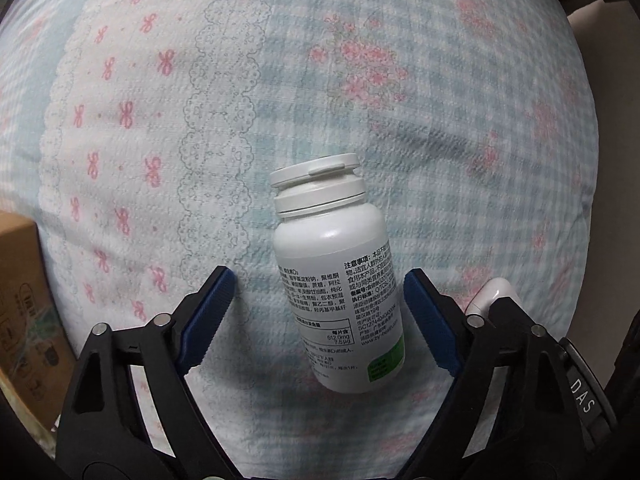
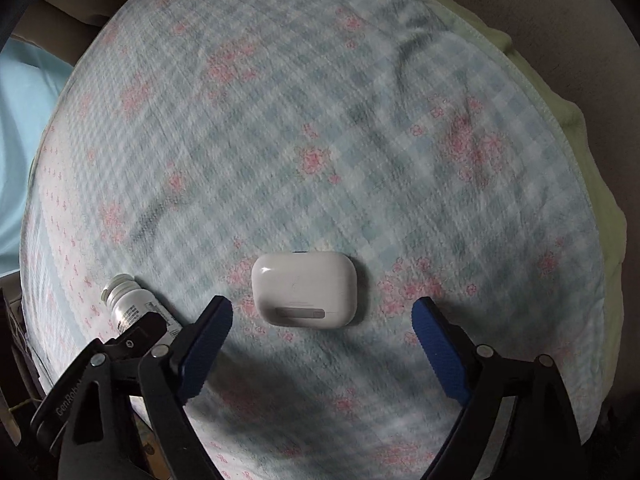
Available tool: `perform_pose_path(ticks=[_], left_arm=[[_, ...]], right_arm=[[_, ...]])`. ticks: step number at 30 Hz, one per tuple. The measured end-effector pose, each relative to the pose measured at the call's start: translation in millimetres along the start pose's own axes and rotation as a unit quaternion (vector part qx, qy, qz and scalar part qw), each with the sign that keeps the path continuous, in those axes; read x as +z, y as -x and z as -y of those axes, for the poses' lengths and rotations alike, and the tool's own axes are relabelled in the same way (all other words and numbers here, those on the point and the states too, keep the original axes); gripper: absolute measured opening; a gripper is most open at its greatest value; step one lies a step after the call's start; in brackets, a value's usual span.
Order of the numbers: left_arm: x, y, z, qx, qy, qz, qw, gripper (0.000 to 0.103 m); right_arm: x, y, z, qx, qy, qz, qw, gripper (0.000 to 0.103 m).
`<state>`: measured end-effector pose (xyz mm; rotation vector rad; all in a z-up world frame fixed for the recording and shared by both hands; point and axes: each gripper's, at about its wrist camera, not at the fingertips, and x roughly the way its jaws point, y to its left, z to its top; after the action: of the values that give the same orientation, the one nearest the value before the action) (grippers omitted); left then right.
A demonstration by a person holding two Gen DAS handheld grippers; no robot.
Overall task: Organize rigid objects
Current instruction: 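Grasp the white pill bottle with the left tool while the right tool grasps the white earbud case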
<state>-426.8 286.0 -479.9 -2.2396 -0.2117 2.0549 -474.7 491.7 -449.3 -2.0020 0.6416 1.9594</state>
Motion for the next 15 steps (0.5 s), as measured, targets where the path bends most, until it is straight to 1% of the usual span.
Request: perform_pose_path(ticks=[1, 3, 4, 5, 7, 9, 10, 11, 13, 15], left_arm=[[0.0, -3.6, 1.5, 0.003, -0.001, -0.001, 1.0, 0.075], [-0.6, -6.3, 3.6, 0.01, -0.001, 0.005, 0.9999, 0.074], [-0.9, -6.9, 3.8, 0.01, 0.0, 0.006, 0.9999, 0.073], [-1.0, -7.0, 3.3, 0.009, 0.002, 0.007, 0.9999, 0.072], [-1.6, -6.4, 0.5, -0.001, 0.004, 0.01, 0.9999, 0.07], [-2.1, -5.4, -2.4, -0.016, 0.005, 0.009, 0.9998, 0.064], [-2.3, -4.4, -3.5, -0.025, 0.004, 0.01, 0.9996, 0.057], [-2.7, -3.6, -3.9, -0.033, 0.002, 0.012, 0.9994, 0.051], [-3.5, -4.0, -3.1, -0.034, -0.008, 0.012, 0.9993, 0.051], [-5.2, -4.3, -3.7, -0.037, -0.013, 0.015, 0.9991, 0.051]], right_arm=[[0.7, -2.7, -0.8, -0.006, -0.001, -0.002, 1.0, 0.085], [0.2, -6.6, -2.4, -0.014, -0.005, -0.004, 1.0, 0.084], [-0.9, -8.6, -3.5, -0.016, -0.005, -0.006, 1.0, 0.077], [-2.5, -11.3, -4.8, -0.018, -0.005, -0.01, 1.0, 0.074], [-6.0, -15.0, -8.3, -0.034, 0.004, -0.011, 0.999, 0.073], [-8.6, -15.4, -9.0, -0.043, 0.013, -0.007, 0.999, 0.07], [-9.4, -14.1, -7.1, -0.041, 0.01, -0.004, 0.999, 0.068], [-9.8, -12.9, -4.6, -0.04, 0.006, -0.001, 0.999, 0.062], [-9.7, -10.4, 1.0, -0.037, 0.0, 0.002, 0.999, 0.056], [-10.3, -9.5, 5.0, -0.03, -0.002, -0.001, 1.0, 0.056]])
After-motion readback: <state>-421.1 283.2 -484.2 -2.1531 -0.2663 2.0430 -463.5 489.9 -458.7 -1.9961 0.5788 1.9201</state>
